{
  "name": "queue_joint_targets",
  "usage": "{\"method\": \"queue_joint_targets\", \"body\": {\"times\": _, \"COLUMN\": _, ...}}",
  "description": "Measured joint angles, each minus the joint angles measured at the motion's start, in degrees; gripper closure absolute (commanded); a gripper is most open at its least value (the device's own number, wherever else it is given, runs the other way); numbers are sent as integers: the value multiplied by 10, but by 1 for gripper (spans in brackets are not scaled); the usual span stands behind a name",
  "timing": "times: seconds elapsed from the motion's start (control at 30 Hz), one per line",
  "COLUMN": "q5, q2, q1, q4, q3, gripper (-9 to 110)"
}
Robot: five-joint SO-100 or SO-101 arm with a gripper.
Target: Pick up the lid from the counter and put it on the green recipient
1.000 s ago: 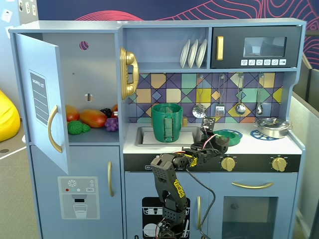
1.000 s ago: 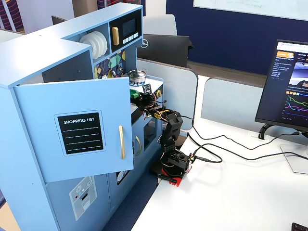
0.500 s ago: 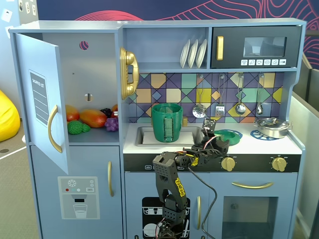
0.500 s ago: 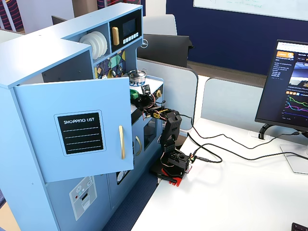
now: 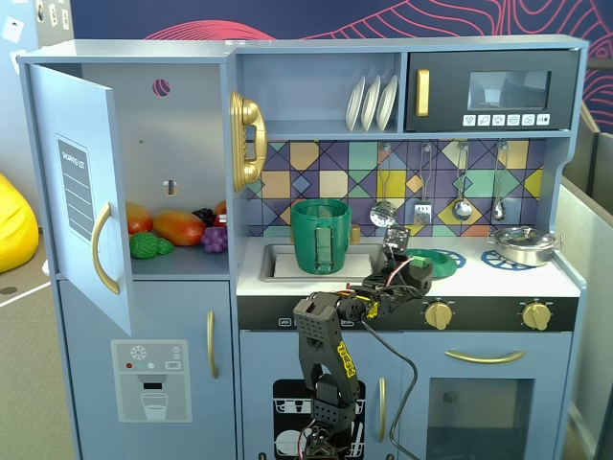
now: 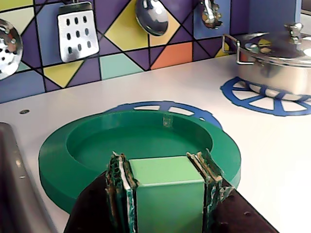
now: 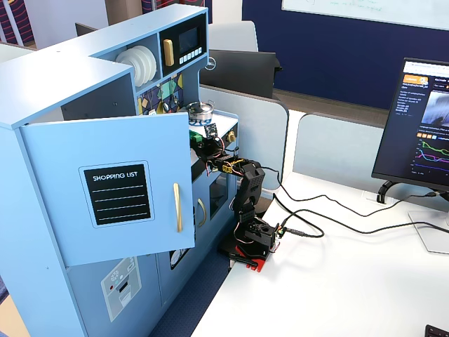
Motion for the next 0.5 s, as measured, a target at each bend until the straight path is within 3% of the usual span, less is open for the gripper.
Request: {"method": "queue_joint_targets", "body": {"times": 0.5, "q5": -2, "q2": 27, "q1": -4, "q4": 38, "q3": -69, "gripper": 101}}
